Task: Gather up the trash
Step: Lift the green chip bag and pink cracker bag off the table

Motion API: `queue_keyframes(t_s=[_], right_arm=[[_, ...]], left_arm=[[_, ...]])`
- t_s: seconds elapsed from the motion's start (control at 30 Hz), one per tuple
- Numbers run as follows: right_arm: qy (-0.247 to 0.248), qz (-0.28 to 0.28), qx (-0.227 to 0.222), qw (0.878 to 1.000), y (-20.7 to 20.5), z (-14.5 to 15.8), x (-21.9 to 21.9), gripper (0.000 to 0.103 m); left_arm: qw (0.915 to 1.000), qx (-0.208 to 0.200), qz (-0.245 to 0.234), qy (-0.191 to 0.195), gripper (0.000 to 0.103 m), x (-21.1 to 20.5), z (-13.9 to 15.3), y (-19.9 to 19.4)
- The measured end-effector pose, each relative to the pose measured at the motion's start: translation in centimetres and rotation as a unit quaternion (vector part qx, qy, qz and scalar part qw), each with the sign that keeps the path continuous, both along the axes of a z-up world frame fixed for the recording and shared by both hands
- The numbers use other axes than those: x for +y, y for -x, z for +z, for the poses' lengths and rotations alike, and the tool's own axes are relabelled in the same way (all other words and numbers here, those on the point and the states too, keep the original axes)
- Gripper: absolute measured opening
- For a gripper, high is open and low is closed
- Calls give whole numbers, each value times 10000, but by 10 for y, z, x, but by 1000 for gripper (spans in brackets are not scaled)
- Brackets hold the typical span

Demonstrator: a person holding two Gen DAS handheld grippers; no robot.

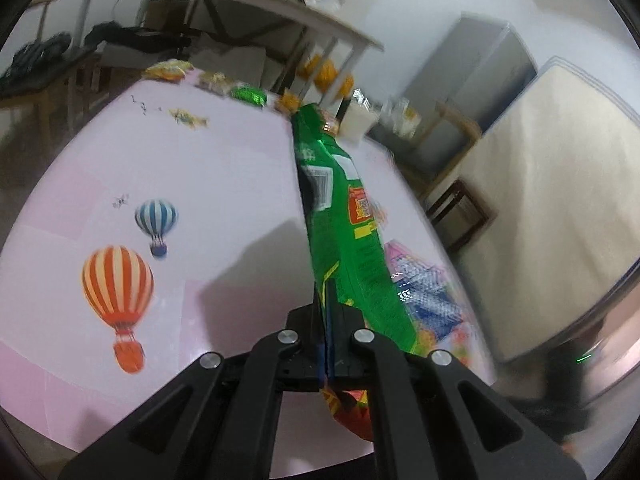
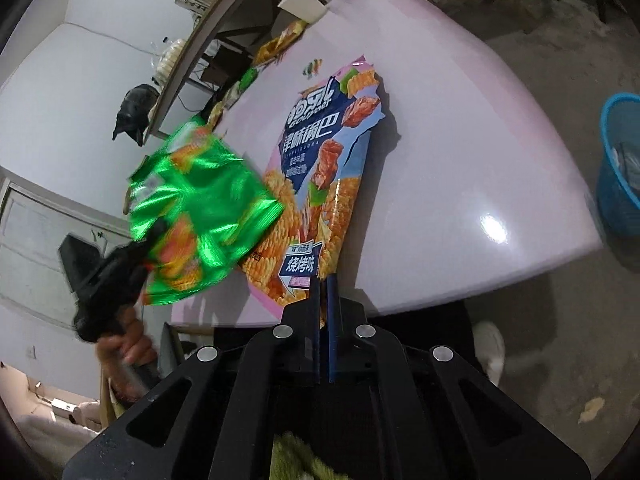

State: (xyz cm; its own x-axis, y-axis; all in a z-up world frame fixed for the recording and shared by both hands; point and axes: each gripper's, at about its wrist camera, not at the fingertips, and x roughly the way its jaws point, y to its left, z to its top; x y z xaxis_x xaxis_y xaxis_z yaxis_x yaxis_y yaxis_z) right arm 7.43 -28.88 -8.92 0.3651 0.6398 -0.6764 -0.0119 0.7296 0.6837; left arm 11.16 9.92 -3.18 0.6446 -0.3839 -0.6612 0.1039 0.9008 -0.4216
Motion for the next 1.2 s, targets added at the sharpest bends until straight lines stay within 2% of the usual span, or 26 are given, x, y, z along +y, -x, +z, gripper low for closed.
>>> queue_keyframes(t_s=[0.1, 0.2, 0.27, 0.33, 0.5, 0.57, 0.6, 0.73, 0.8, 0.87, 0.93, 1.1, 1.13, 1.2], right_arm=[[-148, -6, 112, 9998, 13, -4, -7, 3], [-428, -28, 118, 9990, 16, -7, -9, 10], [-521, -104, 125, 9985, 14, -9, -10, 36], [-612, -207, 187, 9977, 11, -12, -11, 42], [-846, -197, 353, 9956, 6, -23, -9, 41], [-886, -117, 411, 9951, 6, -25, -5, 17], [-918, -40, 396, 9950, 7, -24, -3, 13], [-782, 185, -28, 9968, 13, -2, 4, 13], [-830, 132, -146, 9964, 11, 3, 5, 19], [-863, 16, -137, 9962, 6, 3, 5, 35], [-895, -120, -102, 9959, 0, -1, 5, 38], [-1156, -361, 46, 9926, -12, -15, 8, 36], [-1221, -384, 53, 9918, -13, -16, 8, 32], [-1224, -431, 88, 9915, -15, -19, 10, 15]], left_arm=[[9986, 250, -322, -343, 0, -22, -21, 0], [9965, 389, -478, -570, 0, -32, -33, 0], [9952, 355, -502, -763, 0, -37, -34, 2], [9947, 356, -510, -819, 0, -36, -36, -2], [9945, 395, -485, -845, 0, -37, -37, -6], [9941, 423, -491, -874, 0, -37, -39, -8], [9936, 442, -506, -909, 0, -38, -41, -9], [9913, 397, -554, -1124, 0, -44, -44, -10], [9904, 361, -576, -1199, 0, -47, -45, -11], [9898, 334, -596, -1246, 0, -48, -45, -11], [9893, 324, -617, -1284, 0, -49, -45, -12], [9895, 326, -637, -1253, 0, -48, -46, -12], [9897, 328, -636, -1239, 0, -48, -46, -12], [9909, 359, -629, -1134, 0, -45, -46, -12]])
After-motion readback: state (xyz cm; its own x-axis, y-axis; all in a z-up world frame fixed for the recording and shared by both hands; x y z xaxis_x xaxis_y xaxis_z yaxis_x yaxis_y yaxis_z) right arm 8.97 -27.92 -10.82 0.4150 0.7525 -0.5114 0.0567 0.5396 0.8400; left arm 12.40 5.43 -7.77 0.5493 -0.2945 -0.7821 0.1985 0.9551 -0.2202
